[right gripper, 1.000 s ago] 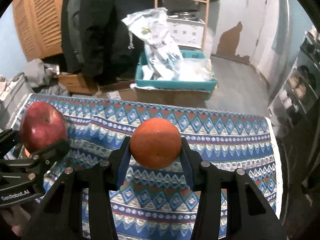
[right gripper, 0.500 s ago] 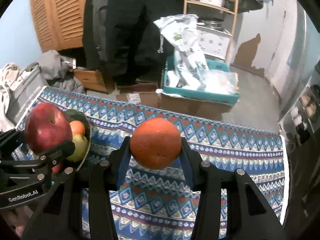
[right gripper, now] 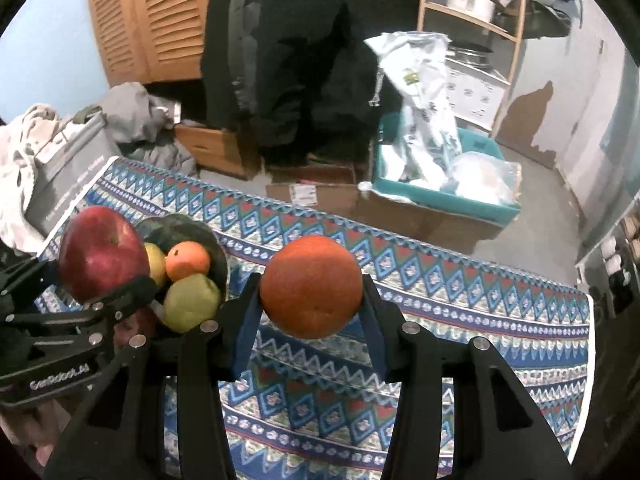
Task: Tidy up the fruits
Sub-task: 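Lower the red apple into the bowl with the left tool while the right tool lowers the orange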
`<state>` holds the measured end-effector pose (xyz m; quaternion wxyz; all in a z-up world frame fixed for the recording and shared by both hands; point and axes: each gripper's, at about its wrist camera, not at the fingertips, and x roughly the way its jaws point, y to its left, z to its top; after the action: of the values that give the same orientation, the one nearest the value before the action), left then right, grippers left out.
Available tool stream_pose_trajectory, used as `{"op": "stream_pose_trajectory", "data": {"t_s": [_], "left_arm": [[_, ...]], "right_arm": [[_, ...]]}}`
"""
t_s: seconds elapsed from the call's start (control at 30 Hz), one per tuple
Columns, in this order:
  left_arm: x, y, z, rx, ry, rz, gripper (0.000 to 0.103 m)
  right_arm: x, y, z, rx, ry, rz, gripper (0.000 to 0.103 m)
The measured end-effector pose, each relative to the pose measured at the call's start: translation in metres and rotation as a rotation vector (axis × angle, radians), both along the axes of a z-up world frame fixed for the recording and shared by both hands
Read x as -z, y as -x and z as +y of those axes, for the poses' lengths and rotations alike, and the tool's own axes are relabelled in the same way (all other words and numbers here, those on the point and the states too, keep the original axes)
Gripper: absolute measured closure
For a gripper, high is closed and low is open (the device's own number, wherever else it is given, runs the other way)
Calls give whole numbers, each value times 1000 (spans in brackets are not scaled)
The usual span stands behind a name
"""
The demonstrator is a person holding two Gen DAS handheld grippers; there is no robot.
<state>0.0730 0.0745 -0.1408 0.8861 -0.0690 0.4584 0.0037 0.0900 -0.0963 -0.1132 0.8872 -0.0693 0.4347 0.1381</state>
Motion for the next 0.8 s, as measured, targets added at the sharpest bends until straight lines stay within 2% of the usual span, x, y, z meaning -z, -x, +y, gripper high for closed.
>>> {"op": "stream_pose_trajectory", "data": {"t_s": [0.27,0.8], "left_arm": [[27,-12,25,-49,1,66,27],[64,-28,33,-64,-2,209,27]], "right_arm": [[11,-10,20,-32,2,26,57],[25,-22,34,-54,-8,62,57]]}}
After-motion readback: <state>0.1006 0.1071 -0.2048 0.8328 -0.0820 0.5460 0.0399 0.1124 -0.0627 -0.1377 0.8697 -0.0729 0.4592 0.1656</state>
